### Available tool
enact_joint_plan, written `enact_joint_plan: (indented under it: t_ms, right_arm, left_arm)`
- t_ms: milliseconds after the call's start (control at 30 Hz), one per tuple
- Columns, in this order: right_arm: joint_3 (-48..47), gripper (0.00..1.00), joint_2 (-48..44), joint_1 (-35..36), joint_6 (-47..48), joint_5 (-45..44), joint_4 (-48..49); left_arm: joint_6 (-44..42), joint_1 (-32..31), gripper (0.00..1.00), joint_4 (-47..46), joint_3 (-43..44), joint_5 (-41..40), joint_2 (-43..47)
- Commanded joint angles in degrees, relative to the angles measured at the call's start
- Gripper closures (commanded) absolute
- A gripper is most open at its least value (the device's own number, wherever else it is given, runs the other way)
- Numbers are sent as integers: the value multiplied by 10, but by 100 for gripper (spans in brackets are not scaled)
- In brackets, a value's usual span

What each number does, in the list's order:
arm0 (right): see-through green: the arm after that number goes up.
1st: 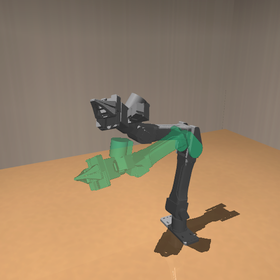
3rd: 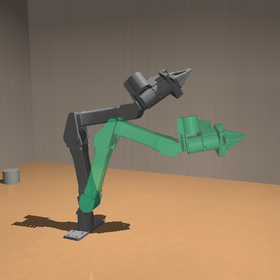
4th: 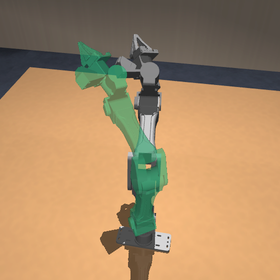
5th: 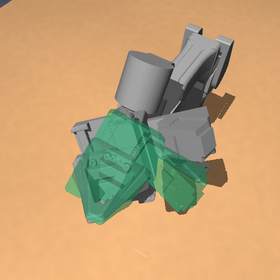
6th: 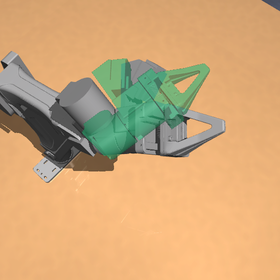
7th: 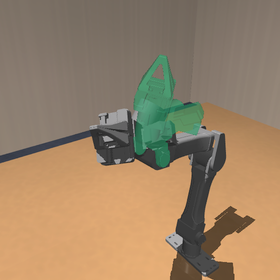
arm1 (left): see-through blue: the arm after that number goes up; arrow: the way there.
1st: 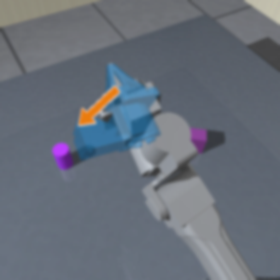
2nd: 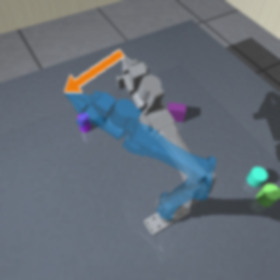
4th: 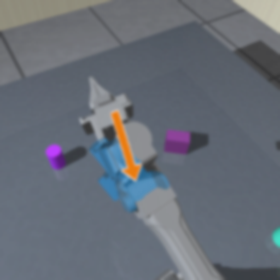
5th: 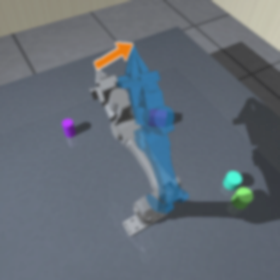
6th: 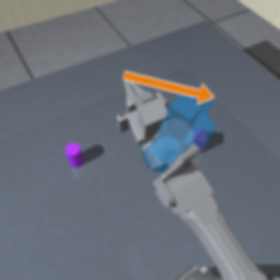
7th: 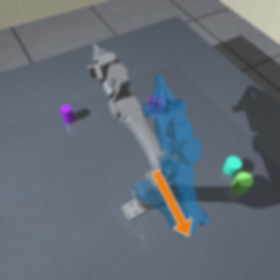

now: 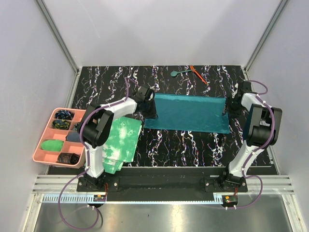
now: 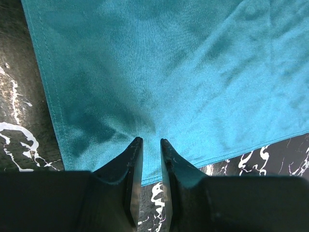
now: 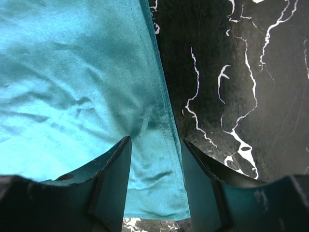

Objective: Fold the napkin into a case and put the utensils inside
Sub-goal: Pick up the rectangle-folded napkin from the center of the board.

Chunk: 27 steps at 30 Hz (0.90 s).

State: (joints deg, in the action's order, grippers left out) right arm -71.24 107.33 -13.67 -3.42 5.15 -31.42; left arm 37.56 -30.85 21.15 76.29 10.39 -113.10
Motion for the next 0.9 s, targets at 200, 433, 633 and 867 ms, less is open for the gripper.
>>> enact_joint_plan:
  t_ms: [200,433,633,867]
  right_arm:
    - [-21,45,37,15,11,-37,15]
    - [-10,58,58,34,8,-49,8]
    - [-6,71,66,41,3,-49,9]
    - [-12,100,42,41,3,-45,7]
  left_arm:
    - [3,0,76,-15,14,21,44]
    - [7,1,75,-16,12,23,55]
    - [11,3,75,-18,16,30,62]
    - [15,6,74,-19,12,31,62]
